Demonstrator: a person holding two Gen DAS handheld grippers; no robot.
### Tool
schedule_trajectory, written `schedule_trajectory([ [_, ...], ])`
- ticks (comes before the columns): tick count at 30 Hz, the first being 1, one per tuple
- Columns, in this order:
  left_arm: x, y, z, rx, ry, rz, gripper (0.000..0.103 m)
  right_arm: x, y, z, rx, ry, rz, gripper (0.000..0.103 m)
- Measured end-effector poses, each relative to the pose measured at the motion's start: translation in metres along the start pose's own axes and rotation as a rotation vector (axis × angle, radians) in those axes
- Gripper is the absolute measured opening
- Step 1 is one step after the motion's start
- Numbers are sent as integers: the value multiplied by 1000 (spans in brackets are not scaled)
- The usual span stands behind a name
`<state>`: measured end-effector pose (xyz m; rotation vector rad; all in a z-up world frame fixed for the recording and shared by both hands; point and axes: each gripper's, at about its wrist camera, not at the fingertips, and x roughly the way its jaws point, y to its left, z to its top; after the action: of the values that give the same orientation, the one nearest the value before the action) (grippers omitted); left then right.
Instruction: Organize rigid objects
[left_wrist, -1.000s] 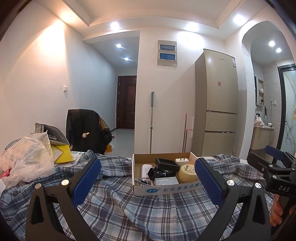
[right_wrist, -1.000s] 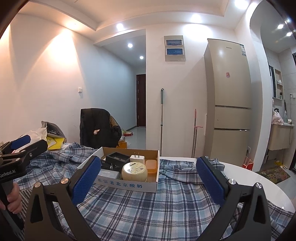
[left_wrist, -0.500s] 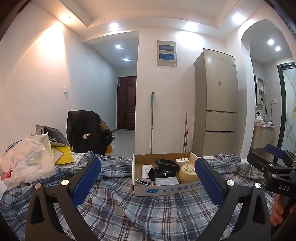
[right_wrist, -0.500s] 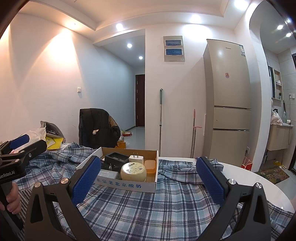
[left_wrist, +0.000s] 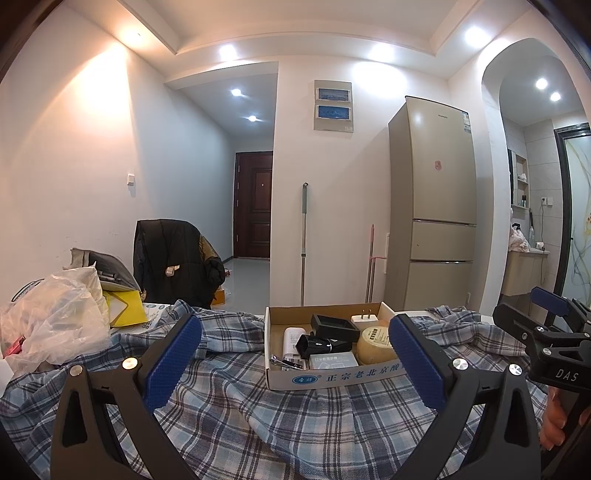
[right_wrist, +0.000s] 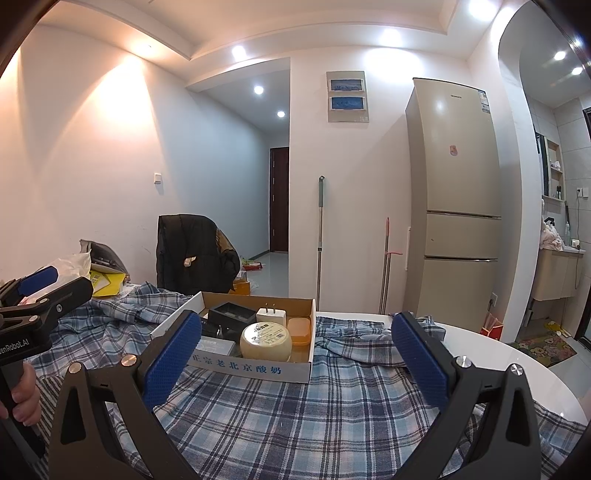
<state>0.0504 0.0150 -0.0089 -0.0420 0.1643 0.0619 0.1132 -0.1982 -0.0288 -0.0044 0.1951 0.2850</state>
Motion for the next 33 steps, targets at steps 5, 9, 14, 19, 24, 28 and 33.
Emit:
schedule_trajectory([
  [5,0,0,0,0,0,0,103,0,0,0,1,0,0,103],
  [9,0,0,0,1,-1,0,103,0,0,0,1,2,0,103],
  [14,0,0,0,1,1,0,103,-1,0,0,1,2,-1,103],
  [19,-1,1,0,1,1,0,103,0,-1,0,4,4,0,103],
  [24,-1,1,0,2,1,1,103,0,-1,0,3,4,0,103],
  [28,0,0,0,2,6,-1,103,0,-2,0,4,4,1,103],
  [33,0,3,1,3,5,-1,103,1,-1,0,5,5,0,103],
])
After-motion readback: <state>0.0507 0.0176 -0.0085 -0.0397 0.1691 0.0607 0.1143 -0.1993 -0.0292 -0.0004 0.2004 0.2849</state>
